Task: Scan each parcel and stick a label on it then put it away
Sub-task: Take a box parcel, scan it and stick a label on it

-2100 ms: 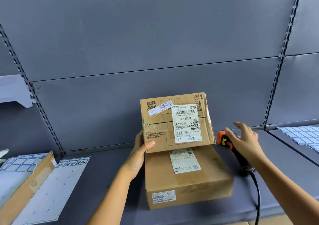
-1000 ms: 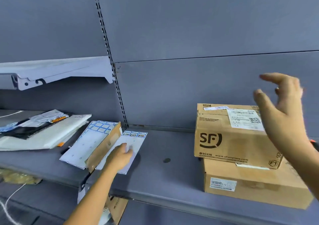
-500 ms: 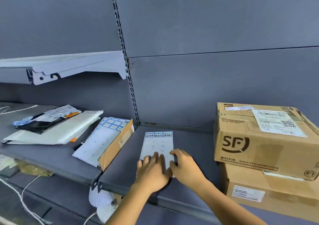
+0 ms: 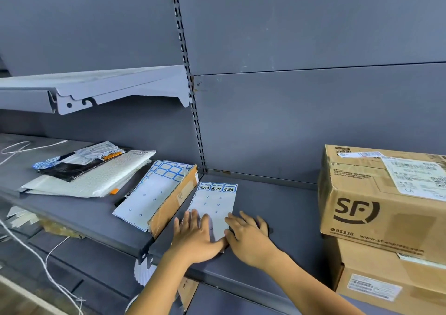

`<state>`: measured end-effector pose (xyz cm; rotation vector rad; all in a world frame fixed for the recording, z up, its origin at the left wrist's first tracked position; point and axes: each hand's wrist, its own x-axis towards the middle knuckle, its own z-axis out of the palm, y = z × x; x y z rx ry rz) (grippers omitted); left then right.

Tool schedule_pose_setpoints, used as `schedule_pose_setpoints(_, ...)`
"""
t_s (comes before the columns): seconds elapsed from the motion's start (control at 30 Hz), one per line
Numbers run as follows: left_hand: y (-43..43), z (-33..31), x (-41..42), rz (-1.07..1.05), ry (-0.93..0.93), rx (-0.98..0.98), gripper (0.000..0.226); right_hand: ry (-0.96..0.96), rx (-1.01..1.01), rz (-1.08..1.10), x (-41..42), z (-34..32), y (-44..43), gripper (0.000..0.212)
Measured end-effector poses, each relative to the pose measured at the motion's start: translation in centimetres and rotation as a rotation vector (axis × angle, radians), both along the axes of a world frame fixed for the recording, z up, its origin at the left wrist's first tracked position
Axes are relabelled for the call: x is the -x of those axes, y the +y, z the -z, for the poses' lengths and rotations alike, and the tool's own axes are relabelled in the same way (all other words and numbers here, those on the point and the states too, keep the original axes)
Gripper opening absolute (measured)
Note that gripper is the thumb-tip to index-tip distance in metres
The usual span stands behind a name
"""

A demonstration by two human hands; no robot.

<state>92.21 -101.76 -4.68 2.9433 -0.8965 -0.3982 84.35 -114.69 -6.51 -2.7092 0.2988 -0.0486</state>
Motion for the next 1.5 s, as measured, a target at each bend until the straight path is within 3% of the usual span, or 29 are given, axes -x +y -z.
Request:
schedule_pose_setpoints(0.1, 0.4, 0.4, -0.3, -0.034, -0.002, 0.033, 0.089, -0.040, -0.004, -0.029, -0.7, 0.1, 0.4, 0.044)
schedule_pose_setpoints(0.27, 0.1, 0.0, -0.1, -0.017, 0.064, 0.133, 0.096, -0.091, -0.017, -0.021, -0.5, 0.3, -0.6, 0.045)
schedule_pose_setpoints(0.37, -0.5, 0.2, 0.5, -0.034, -0.021, 0.189, 0.080, -0.119, -0.020, 0.064, -0.4, 0.6, -1.2, 0.050)
schedule_pose_setpoints(0.5, -1.2, -0.2, 1.5, -0.030, -0.206, 0.253, 0.039, -0.108, -0.148, 0.077, 0.0, 0.1, -1.6, 0.049)
schedule_pose_setpoints(0.57, -1.5, -0.9, 2.2, -0.049, -0.266, 0.305, 0.026, -0.157, -0.371, 0.136, 0.0, -0.8, -1.8, 0.046)
schedule_pose_setpoints(0.73, -3.1, -1.6, 5.0, 0.043, -0.476, 0.268, 0.015, -0.300, -1.205, 0.462, -0.7, -2.8, -2.7, 0.023)
schedule_pose_setpoints(0.8, -3.7, -1.4, 7.1, 0.162, -0.483, 0.343, 0.016, -0.299, -1.364, 0.529, -0.4, -3.2, -3.4, 0.016)
schedule_pose_setpoints(0.97, -4.7, -1.4, 10.3, 0.258, -0.277, 0.611, 0.044, -0.342, -1.083, 0.515, 1.7, -4.3, -4.0, 0.024)
schedule_pose_setpoints(1.13, -5.8, -4.9, 5.9, 0.229, -0.295, 1.078, 0.030, -0.419, -0.972, 0.309, 5.9, -7.7, -2.7, 0.027)
schedule_pose_setpoints(1.23, -6.3, -7.8, 4.1, 0.306, -0.252, 1.069, 0.046, -0.424, -1.011, 0.200, 8.3, -9.8, -2.4, 0.029)
schedule_pose_setpoints(1.3, -6.7, -10.0, 4.0, 0.374, -0.026, 0.985, 0.054, -0.427, -1.044, 0.174, 9.9, -11.2, -2.6, 0.029)
schedule_pose_setpoints(1.37, -7.3, -11.7, 4.5, 0.469, 0.172, 0.968, 0.050, -0.446, -1.066, 0.183, 11.5, -12.2, -2.9, 0.026)
schedule_pose_setpoints(1.5, -8.8, -13.8, 7.5, 0.619, 0.255, 1.010, 0.029, -0.536, -1.029, 0.253, 14.7, -13.3, -3.9, 0.020)
